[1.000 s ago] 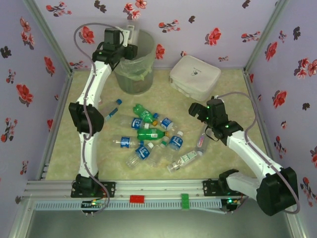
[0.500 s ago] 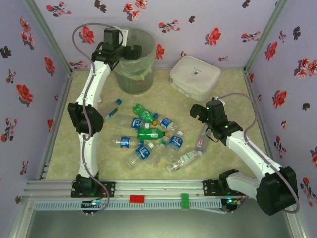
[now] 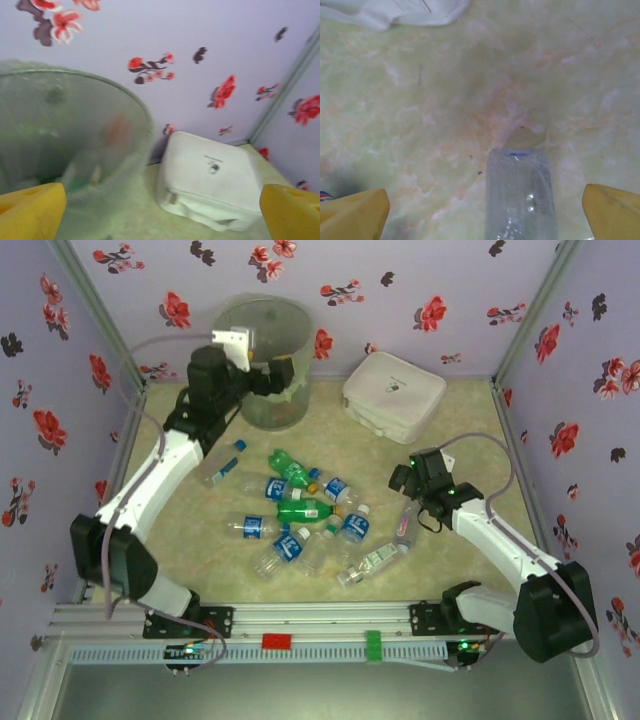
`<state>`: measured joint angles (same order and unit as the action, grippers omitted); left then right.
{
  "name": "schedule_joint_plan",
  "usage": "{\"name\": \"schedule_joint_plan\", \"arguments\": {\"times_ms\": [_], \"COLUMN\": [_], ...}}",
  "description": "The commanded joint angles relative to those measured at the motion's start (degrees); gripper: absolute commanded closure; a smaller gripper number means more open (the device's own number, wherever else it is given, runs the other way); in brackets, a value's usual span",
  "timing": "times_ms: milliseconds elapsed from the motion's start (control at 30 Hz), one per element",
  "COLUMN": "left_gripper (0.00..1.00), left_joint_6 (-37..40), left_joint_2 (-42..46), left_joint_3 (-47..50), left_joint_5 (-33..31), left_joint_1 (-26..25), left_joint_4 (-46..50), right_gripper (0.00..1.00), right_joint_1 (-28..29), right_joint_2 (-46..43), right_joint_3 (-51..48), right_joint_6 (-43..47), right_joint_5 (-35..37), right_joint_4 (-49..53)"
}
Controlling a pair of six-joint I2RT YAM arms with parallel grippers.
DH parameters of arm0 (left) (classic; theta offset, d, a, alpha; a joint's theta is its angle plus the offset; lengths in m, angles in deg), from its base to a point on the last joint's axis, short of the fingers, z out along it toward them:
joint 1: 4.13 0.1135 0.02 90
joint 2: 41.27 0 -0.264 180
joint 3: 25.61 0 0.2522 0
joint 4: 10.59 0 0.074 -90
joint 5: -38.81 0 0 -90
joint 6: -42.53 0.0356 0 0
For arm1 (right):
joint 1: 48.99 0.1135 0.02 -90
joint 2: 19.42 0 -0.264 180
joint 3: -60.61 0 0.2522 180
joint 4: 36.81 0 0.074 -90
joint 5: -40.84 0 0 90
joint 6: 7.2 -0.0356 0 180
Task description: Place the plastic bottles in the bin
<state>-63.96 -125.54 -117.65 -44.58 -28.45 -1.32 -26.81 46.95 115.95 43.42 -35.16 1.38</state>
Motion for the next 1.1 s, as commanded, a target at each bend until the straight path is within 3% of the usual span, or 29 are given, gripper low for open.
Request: {"name": "schedule_joint_plan", "arguments": {"times_ms": [0,200,400,733,1067], "left_gripper": [0.0,0.0,0.0,0.0,0.0], "left_joint_6": [-7.3,-16.0,-20.9,-25.5,-25.8], "left_joint_2": [4.1,10.2,9.4,-1.9,-3.4], "left_joint_3": [9.9,23.8,31.8,29.6,28.3], "left_joint_5": [0.7,1.3,-0.1,2.4,1.1], "left_joint_1": [-1.4,-6.5,-13.4,-18.8,-18.9], "left_joint_4": [-13.2,-16.6,-17.5,-15.6,-14.7], "right_gripper": [0.0,0.0,0.0,0.01,0.16], "right_joint_1": [0.0,-0.1,-0.3,-1.3,-2.4], "right_joint_2": [0.4,2.7,5.0,10.7,13.8], "right_joint_3": [0.2,-1.5,-5.2,-6.1,-7.2], "right_joint_6": [-1.7,-4.1,-8.2,-8.9,-8.4], "right_joint_5": [1.2,-1.8,-3.6,-4.4,-5.3], "right_joint_4": [3.5,2.2,-2.2,-6.1,-8.8]}}
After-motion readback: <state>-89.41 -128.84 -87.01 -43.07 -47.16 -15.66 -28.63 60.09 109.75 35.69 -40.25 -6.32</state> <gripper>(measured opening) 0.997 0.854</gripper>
